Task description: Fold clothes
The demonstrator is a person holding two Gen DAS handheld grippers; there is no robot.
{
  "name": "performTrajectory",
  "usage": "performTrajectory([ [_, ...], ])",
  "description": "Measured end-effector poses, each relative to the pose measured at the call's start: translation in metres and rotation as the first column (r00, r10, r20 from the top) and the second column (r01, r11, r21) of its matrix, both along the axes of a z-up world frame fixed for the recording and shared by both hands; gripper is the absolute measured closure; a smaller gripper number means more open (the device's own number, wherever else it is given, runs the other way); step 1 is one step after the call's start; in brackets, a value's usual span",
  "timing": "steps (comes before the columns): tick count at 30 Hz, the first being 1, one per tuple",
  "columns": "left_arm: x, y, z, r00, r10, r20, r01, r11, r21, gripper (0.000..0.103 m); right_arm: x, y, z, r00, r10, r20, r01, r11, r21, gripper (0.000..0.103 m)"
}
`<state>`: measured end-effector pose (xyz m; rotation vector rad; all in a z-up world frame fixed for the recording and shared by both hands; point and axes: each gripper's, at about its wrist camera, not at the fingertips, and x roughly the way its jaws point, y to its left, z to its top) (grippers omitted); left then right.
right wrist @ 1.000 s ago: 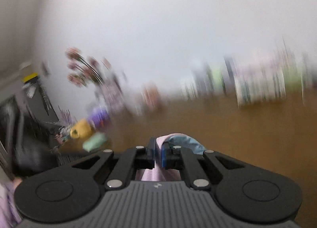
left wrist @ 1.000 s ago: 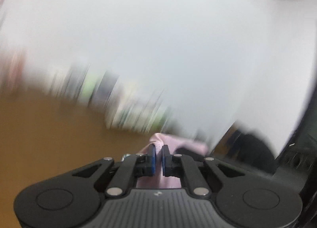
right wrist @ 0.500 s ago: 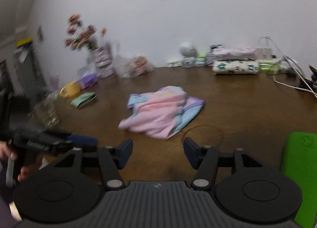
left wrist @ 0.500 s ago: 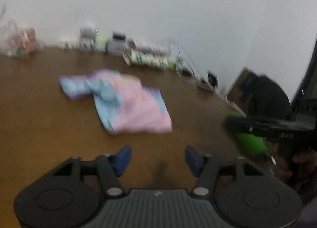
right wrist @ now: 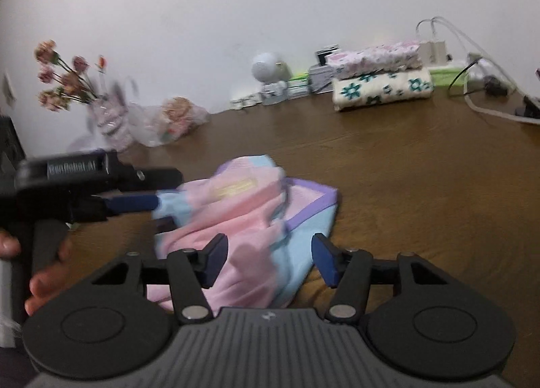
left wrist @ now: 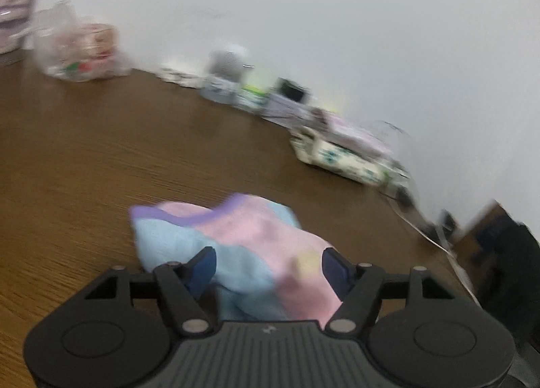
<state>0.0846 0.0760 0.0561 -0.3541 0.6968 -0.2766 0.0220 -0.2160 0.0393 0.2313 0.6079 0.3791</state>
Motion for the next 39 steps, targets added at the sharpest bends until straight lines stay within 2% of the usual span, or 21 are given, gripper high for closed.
performTrajectory([
  [3,0.007,0.003,-0.007,0.997,-0.011,-0.073,0.009,1.000,-0.030,0.036,0.012,-0.001,0.004,0.998,-0.063,0.023,0.064,0.997,-0.036,0.044],
  [5,0.004,0.002,-0.012,0.996,-0.035,-0.078,0.031,0.998,-0.057,0.036,0.028,0.004,0.005,0.996,-0.079,0.032,0.082,0.993,-0.090,0.044],
  [7,-0.001,0.001,-0.016,0.995,-0.056,-0.079,0.050,0.996,-0.072,0.036,0.046,0.008,0.005,0.997,-0.077,0.016,0.078,0.992,-0.100,0.044],
  [10,-0.005,-0.006,-0.018,0.995,-0.077,-0.068,0.072,0.995,-0.071,0.036,0.068,0.019,-0.002,0.997,-0.075,-0.011,0.072,0.987,-0.144,0.047],
  [11,-0.005,-0.008,-0.019,0.995,-0.075,-0.067,0.070,0.995,-0.073,0.036,0.071,0.022,-0.006,0.997,-0.075,-0.021,0.071,0.985,-0.159,0.055],
  [12,-0.006,-0.011,-0.020,0.995,-0.073,-0.066,0.068,0.995,-0.075,0.040,0.074,0.025,-0.009,0.997,-0.075,-0.030,0.069,0.982,-0.175,0.069],
  [13,-0.006,-0.013,-0.020,0.995,-0.072,-0.064,0.067,0.995,-0.077,0.045,0.077,0.028,-0.012,0.996,-0.075,-0.040,0.066,0.979,-0.190,0.073],
  [14,-0.006,-0.016,-0.021,0.995,-0.074,-0.064,0.068,0.994,-0.081,0.063,0.077,0.030,-0.013,0.996,-0.079,-0.039,0.070,0.977,-0.201,0.078],
  [15,-0.004,-0.018,-0.021,0.994,-0.088,-0.070,0.082,0.993,-0.089,0.086,0.076,0.031,-0.013,0.996,-0.085,-0.034,0.076,0.975,-0.211,0.084],
  [16,-0.003,-0.019,-0.020,0.993,-0.095,-0.069,0.088,0.991,-0.097,0.092,0.075,0.032,-0.014,0.996,-0.080,-0.028,0.072,0.973,-0.220,0.087],
  [17,-0.003,-0.020,-0.017,0.995,-0.093,-0.043,0.088,0.991,-0.103,0.092,0.075,0.033,-0.015,0.997,-0.071,-0.025,0.064,0.973,-0.220,0.097],
  [18,-0.003,-0.021,-0.013,0.996,-0.091,-0.017,0.089,0.990,-0.108,0.093,0.074,0.032,-0.016,0.997,-0.067,-0.025,0.060,0.975,-0.212,0.099],
  [21,-0.013,-0.018,0.011,0.991,-0.076,0.113,0.090,0.988,-0.127,0.099,0.064,0.020,-0.005,0.994,-0.106,0.025,0.108,0.984,-0.143,0.100],
  [24,-0.038,0.000,0.037,0.969,-0.016,0.245,0.058,0.985,-0.163,0.100,0.039,0.002,0.024,0.976,-0.156,0.154,0.169,0.983,-0.074,0.100],
  [26,-0.055,0.014,0.044,0.959,0.062,0.275,-0.018,0.987,-0.158,0.097,0.017,-0.010,0.048,0.950,-0.185,0.250,0.198,0.980,-0.027,0.100],
  [28,-0.069,0.028,0.045,0.951,0.149,0.270,-0.116,0.984,-0.135,0.087,0.001,-0.020,0.071,0.936,-0.170,0.308,0.169,0.985,0.028,0.100],
  [29,-0.074,0.030,0.044,0.957,0.147,0.251,-0.120,0.985,-0.120,0.080,-0.006,-0.025,0.082,0.929,-0.160,0.334,0.150,0.987,0.056,0.100],
  [31,-0.083,0.023,0.045,0.965,0.098,0.244,-0.074,0.992,-0.106,0.072,-0.020,-0.034,0.104,0.911,-0.142,0.387,0.108,0.988,0.108,0.100],
  [33,-0.092,0.012,0.050,0.965,0.045,0.259,-0.022,0.995,-0.093,0.048,-0.029,-0.037,0.126,0.899,-0.080,0.431,0.018,0.989,0.147,0.100],
  [35,-0.101,-0.005,0.061,0.951,-0.006,0.308,0.034,0.996,-0.087,0.037,-0.035,-0.040,0.149,0.885,0.004,0.466,-0.108,0.974,0.198,0.100],
  [39,-0.107,-0.031,0.088,0.914,-0.110,0.391,0.169,0.978,-0.119,0.028,-0.053,-0.048,0.195,0.846,0.111,0.521,-0.261,0.939,0.224,0.100],
])
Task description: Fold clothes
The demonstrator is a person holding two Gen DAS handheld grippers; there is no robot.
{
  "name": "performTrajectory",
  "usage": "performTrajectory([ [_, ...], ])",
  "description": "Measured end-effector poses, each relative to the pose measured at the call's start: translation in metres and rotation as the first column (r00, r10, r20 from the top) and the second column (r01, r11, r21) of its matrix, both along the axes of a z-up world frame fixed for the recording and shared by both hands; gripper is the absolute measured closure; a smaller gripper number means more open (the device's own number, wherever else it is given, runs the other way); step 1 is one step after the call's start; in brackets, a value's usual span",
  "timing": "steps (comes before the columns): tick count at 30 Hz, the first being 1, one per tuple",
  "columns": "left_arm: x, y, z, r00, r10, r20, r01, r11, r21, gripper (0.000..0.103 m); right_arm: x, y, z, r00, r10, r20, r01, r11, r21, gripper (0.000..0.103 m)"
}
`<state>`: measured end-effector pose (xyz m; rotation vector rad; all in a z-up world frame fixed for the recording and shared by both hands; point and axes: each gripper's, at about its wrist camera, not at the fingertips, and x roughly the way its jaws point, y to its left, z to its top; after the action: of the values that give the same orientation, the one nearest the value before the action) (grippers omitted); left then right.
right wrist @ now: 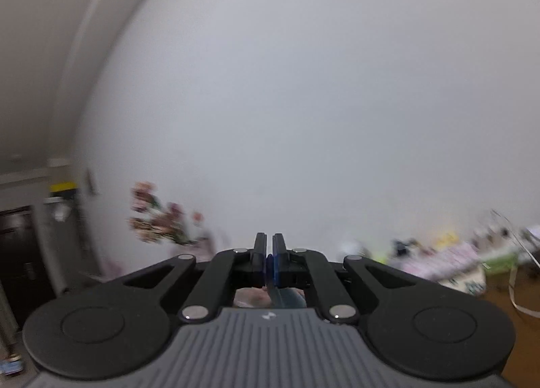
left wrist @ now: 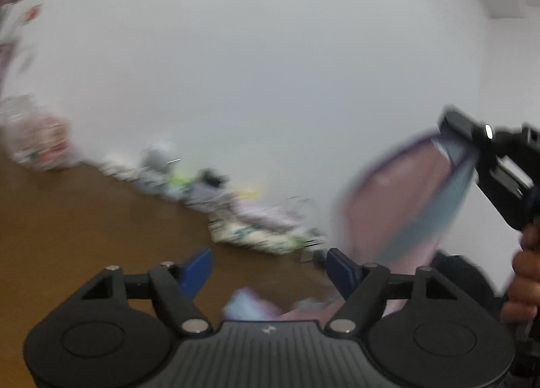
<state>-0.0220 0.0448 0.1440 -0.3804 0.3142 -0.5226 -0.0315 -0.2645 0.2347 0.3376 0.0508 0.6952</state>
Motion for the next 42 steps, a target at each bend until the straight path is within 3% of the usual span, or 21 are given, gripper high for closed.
performTrajectory([
  [3,-0.002,-0.013,0.021,0.986,-0.144,0.079,0.152,0.983,-0.103,0.012,-0.017,-0.010,0.032,0.996,0.073,0.048,-0.073,0.997,-0.002,0.100],
  [4,-0.001,-0.013,0.025,0.979,-0.181,0.089,0.192,0.971,-0.144,0.011,-0.024,-0.014,0.042,0.994,0.092,0.063,-0.092,0.996,-0.009,0.100],
  [6,0.003,-0.015,0.034,0.960,-0.257,0.111,0.276,0.935,-0.222,0.011,-0.037,-0.019,0.060,0.988,0.119,0.096,-0.117,0.993,-0.022,0.100],
  [8,0.011,-0.024,0.038,0.923,-0.371,0.103,0.385,0.883,-0.269,0.013,-0.049,-0.022,0.075,0.983,0.131,0.132,-0.128,0.991,-0.029,0.100],
  [10,0.017,-0.032,0.040,0.884,-0.454,0.106,0.464,0.830,-0.310,0.042,-0.057,-0.020,0.084,0.980,0.128,0.153,-0.121,0.991,-0.054,0.100],
  [11,0.018,-0.034,0.044,0.874,-0.473,0.110,0.482,0.818,-0.315,0.087,-0.060,-0.019,0.089,0.979,0.125,0.163,-0.115,0.991,-0.068,0.100],
  [12,0.019,-0.036,0.049,0.864,-0.491,0.114,0.500,0.805,-0.319,0.103,-0.063,-0.019,0.092,0.979,0.114,0.168,-0.102,0.992,-0.079,0.100],
  [13,0.019,-0.036,0.054,0.859,-0.496,0.126,0.508,0.799,-0.320,0.103,-0.066,-0.019,0.094,0.980,0.101,0.172,-0.087,0.992,-0.090,0.100],
  [17,0.005,-0.017,0.095,0.903,-0.350,0.248,0.406,0.883,-0.235,0.103,-0.074,-0.021,0.103,0.979,0.033,0.199,-0.007,0.992,-0.129,0.100],
  [19,-0.001,-0.011,0.120,0.910,-0.291,0.297,0.355,0.915,-0.192,0.103,-0.073,-0.024,0.108,0.977,-0.019,0.210,0.051,0.988,-0.147,0.100],
  [21,-0.011,-0.005,0.149,0.908,-0.230,0.350,0.296,0.944,-0.147,0.103,-0.071,-0.026,0.117,0.973,-0.058,0.223,0.094,0.983,-0.156,0.100],
  [24,-0.043,-0.001,0.190,0.879,-0.181,0.442,0.243,0.966,-0.087,0.102,-0.079,-0.029,0.131,0.962,-0.090,0.258,0.137,0.975,-0.173,0.100],
  [29,-0.104,-0.008,0.236,0.803,-0.130,0.581,0.152,0.988,0.012,0.102,-0.113,-0.024,0.160,0.922,-0.097,0.375,0.188,0.959,-0.214,0.100],
  [33,-0.133,-0.011,0.258,0.769,-0.158,0.620,0.169,0.985,0.043,0.102,-0.143,-0.029,0.179,0.893,-0.101,0.439,0.212,0.954,-0.210,0.100],
  [37,-0.141,-0.010,0.270,0.757,-0.174,0.630,0.170,0.983,0.066,0.102,-0.157,-0.035,0.180,0.881,-0.101,0.463,0.214,0.956,-0.198,0.100],
  [39,-0.136,-0.012,0.271,0.768,-0.167,0.619,0.152,0.985,0.077,0.101,-0.158,-0.036,0.177,0.884,-0.096,0.458,0.206,0.959,-0.196,0.100],
  [42,-0.110,-0.017,0.260,0.803,-0.156,0.575,0.124,0.988,0.096,0.101,-0.139,-0.033,0.170,0.901,-0.093,0.424,0.194,0.960,-0.204,0.100],
])
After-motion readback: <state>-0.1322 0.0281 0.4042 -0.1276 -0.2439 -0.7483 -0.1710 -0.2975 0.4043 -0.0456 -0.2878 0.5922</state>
